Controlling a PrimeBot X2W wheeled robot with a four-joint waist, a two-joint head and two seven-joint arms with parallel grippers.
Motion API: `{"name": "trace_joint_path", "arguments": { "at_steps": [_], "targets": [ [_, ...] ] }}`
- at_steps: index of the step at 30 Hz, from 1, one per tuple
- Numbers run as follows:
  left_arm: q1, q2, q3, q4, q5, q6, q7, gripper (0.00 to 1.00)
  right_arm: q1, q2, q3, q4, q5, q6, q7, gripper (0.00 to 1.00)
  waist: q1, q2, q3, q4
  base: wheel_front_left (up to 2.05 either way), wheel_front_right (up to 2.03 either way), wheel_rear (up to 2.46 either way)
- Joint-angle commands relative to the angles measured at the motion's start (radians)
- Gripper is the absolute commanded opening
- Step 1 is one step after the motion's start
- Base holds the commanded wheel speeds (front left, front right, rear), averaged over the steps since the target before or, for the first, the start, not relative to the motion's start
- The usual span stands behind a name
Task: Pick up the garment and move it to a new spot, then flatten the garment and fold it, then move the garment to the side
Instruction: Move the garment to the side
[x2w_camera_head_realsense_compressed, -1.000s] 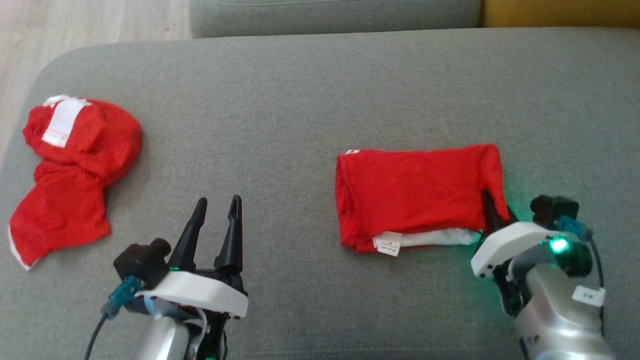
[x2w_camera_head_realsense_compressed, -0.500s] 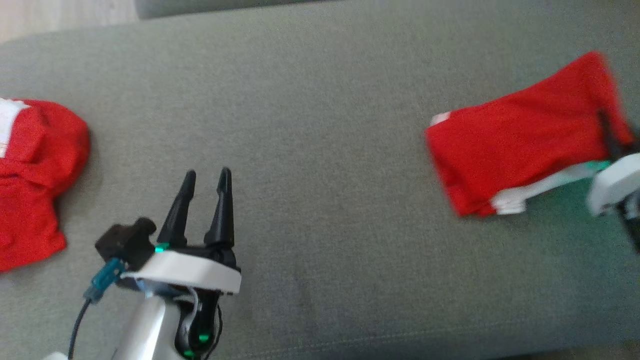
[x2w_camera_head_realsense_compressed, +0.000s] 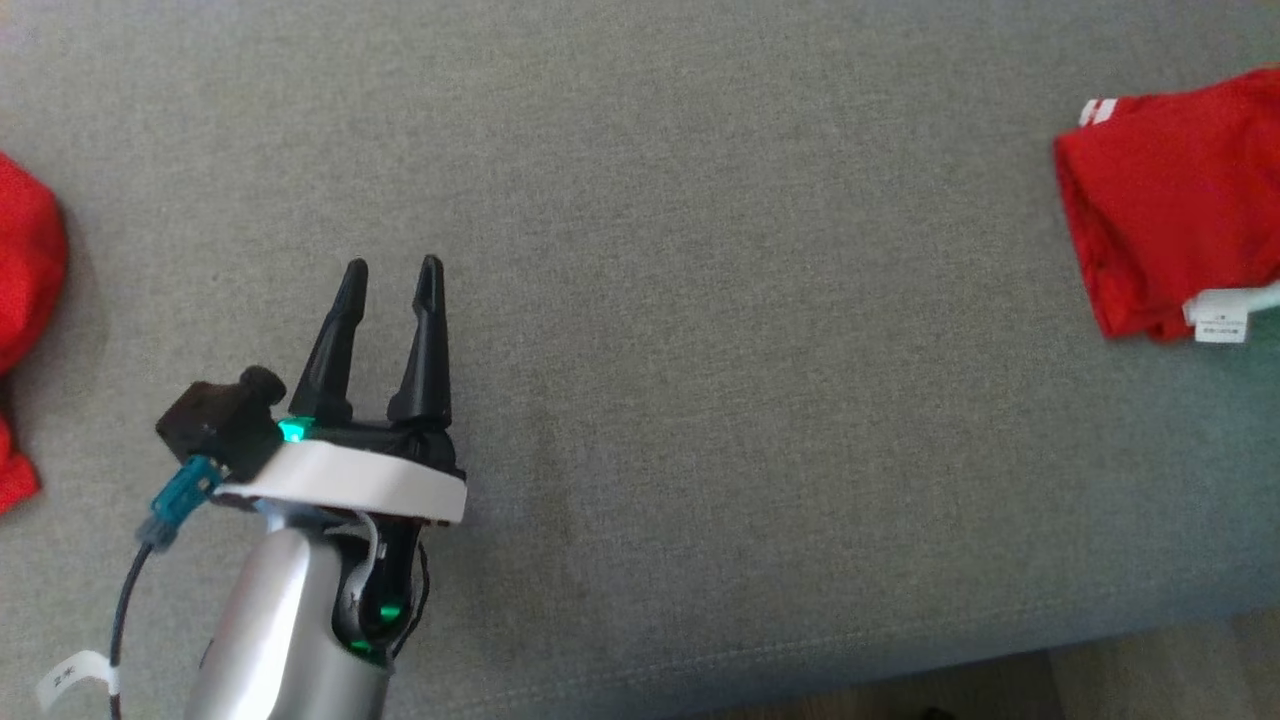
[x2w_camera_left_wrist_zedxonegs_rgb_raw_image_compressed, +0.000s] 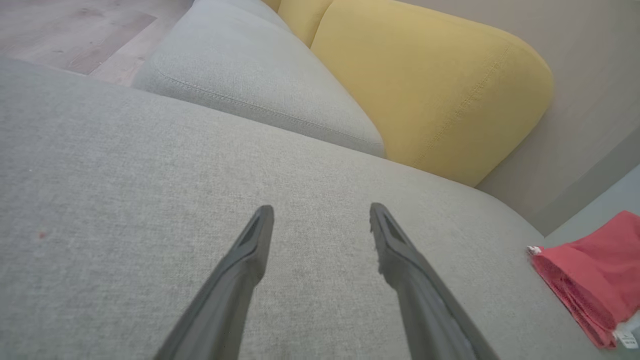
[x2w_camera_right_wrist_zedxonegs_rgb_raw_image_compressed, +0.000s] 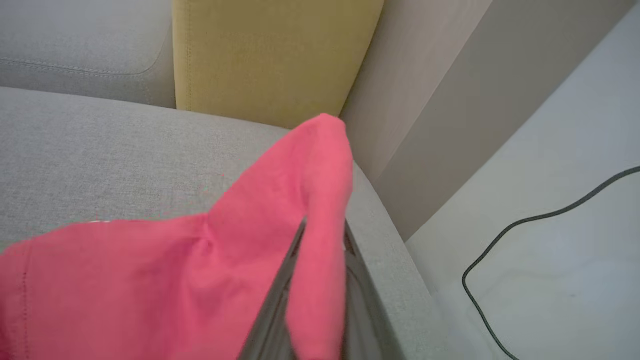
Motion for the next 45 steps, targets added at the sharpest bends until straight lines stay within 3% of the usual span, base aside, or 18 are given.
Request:
{"name": "trace_joint_path", "arguments": {
  "at_steps": [1,5,6,7,8,21,29,36,45],
  "targets": [
    [-0.024,0.005,0.038,-0.024,0.011,-0.009,-0.012,1.00,0.005,-0.016,-0.005,-0.042,-0.014,-0.001,0.007,0.00,-0.0002,0.0000,0.010,0.001,0.00,0.00,0.00],
    [-0.035,0.005,0.041,-0.020,0.006,-0.010,-0.012,1.00,0.022,0.010,-0.030,-0.083,-0.016,-0.001,0.031,0.02,-0.0002,0.0000,0.014,0.004,0.00,0.00,0.00],
    [-0.035,0.005,0.041,-0.019,0.005,-0.011,-0.012,1.00,0.025,0.019,-0.034,-0.093,-0.009,-0.001,0.037,0.31,-0.0002,0.0000,0.013,0.004,0.00,0.00,0.00],
    [-0.035,0.005,0.042,-0.017,0.004,-0.011,-0.012,1.00,0.029,0.027,-0.038,-0.104,-0.002,-0.001,0.041,0.75,-0.0002,0.0000,0.011,0.004,0.00,0.00,0.00],
    [-0.034,0.005,0.043,-0.015,0.003,-0.011,-0.012,1.00,0.033,0.033,-0.041,-0.116,0.002,-0.001,0.046,1.00,-0.0002,0.0000,0.008,0.003,0.00,0.00,0.00],
    [-0.003,0.005,0.038,0.008,-0.034,-0.001,-0.012,1.00,0.050,0.076,0.032,-0.294,0.021,-0.001,0.086,1.00,-0.0002,0.0000,-0.123,0.021,0.00,0.00,0.00],
    [0.047,0.005,0.048,-0.004,-0.040,0.017,-0.012,1.00,0.071,0.178,0.134,-0.374,0.037,-0.001,0.001,1.00,-0.0002,0.0000,-0.226,0.047,0.00,0.00,0.00],
    [0.122,0.005,0.088,-0.020,-0.036,0.037,-0.012,1.00,0.190,0.335,0.235,-0.366,0.076,-0.001,-0.100,1.00,-0.0002,0.0000,-0.344,0.067,0.00,0.00,0.00],
    [0.209,0.005,0.103,0.010,-0.058,0.032,-0.012,1.00,0.383,0.420,0.229,-0.333,0.058,-0.001,-0.196,1.00,-0.0002,0.0000,-0.415,0.090,0.00,0.00,0.00]
  ]
}}
